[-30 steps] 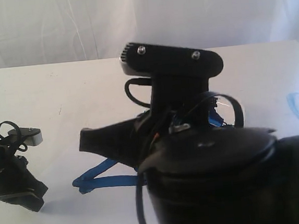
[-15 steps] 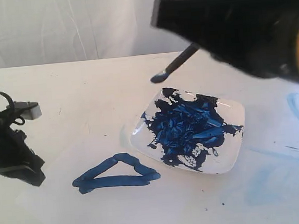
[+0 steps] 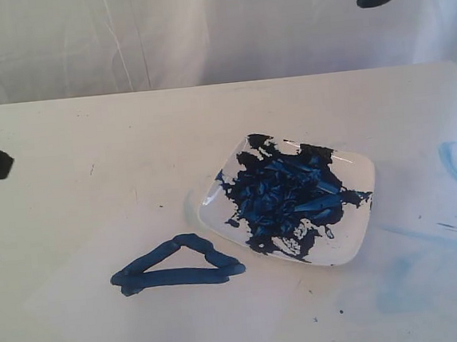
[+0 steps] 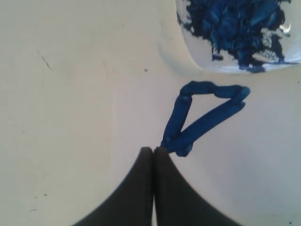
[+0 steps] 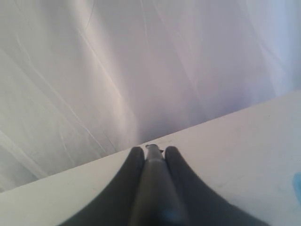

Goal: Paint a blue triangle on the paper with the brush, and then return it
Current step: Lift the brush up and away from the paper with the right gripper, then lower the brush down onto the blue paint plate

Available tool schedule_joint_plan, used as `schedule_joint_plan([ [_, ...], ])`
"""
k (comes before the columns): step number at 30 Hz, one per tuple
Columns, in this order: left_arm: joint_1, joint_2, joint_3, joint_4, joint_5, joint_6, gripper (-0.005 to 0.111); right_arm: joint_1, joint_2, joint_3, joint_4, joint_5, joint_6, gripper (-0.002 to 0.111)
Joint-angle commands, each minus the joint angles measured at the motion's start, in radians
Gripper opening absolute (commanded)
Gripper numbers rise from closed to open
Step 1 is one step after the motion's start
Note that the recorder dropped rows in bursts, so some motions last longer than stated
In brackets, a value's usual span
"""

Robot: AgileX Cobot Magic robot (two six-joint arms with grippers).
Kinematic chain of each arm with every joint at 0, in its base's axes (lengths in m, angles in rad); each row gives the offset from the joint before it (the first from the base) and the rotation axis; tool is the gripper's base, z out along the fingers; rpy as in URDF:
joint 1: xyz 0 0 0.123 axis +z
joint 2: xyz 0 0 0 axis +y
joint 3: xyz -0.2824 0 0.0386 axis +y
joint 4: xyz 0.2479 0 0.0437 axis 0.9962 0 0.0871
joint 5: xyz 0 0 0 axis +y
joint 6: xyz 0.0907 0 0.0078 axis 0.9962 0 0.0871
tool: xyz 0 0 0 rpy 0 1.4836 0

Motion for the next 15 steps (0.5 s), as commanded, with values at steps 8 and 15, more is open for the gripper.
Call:
schedule_joint_plan([
  [8,-0.001,-0.368,0.154,-0.023,0.014,-0.019,0.0,-0.069,0.129,-0.169,0.055,-0.059,-0.237,0.0],
  [15,-0.001,-0.46,0.26,-0.023,0.016,-0.03,0.0,-0.272,0.315,-0.304,0.375,-0.171,-0.511,0.0],
])
